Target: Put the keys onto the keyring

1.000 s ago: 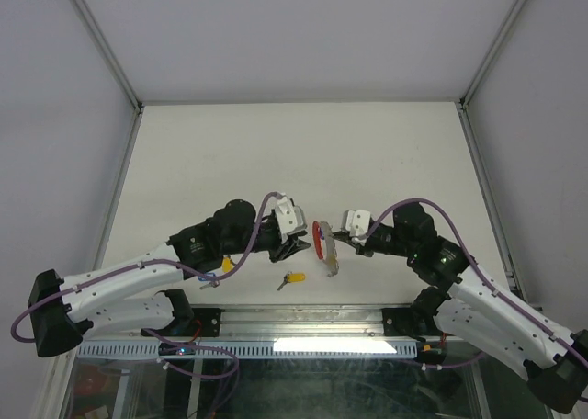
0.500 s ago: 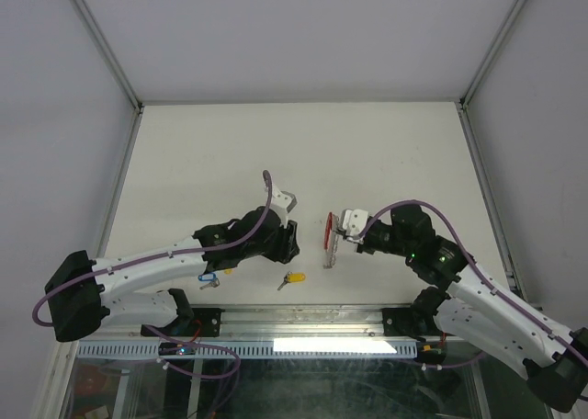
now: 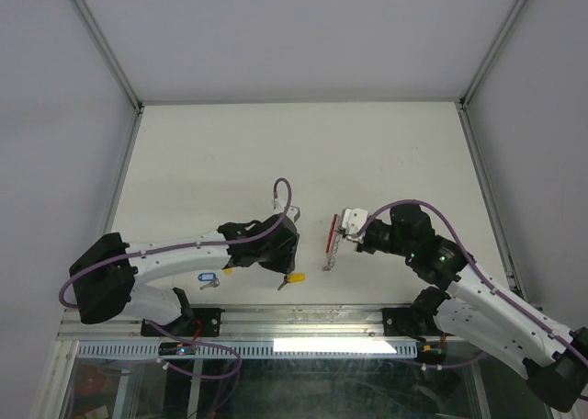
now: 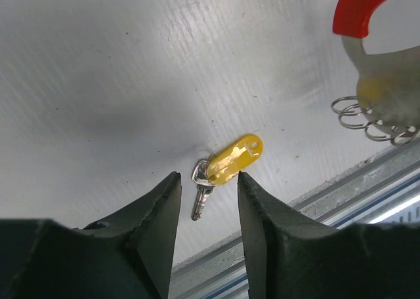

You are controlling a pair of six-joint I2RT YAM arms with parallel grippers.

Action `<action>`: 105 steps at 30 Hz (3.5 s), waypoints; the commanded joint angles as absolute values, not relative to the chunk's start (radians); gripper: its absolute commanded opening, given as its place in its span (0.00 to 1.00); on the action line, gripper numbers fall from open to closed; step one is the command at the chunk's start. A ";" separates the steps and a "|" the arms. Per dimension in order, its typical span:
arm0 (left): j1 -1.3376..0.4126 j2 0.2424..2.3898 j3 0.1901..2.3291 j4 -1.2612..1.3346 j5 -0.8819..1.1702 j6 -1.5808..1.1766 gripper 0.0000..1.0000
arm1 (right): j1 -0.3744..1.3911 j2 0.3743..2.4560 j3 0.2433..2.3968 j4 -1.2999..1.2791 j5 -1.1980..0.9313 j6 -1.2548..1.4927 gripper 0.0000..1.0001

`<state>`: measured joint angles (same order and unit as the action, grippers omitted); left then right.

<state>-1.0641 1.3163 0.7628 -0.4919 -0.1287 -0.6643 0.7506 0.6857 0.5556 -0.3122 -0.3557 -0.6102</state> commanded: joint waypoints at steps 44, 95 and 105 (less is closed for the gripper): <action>-1.103 1.504 0.817 -0.471 -0.060 -0.658 0.00 | 0.749 0.689 0.614 -0.278 -0.379 -0.572 0.00; -1.095 0.898 0.607 0.203 -0.036 0.135 0.00 | 0.750 0.587 0.567 -0.098 -0.552 -0.752 0.00; -1.095 0.924 0.587 0.225 0.101 0.364 0.00 | 0.771 0.624 0.605 -0.198 -0.479 -0.959 0.00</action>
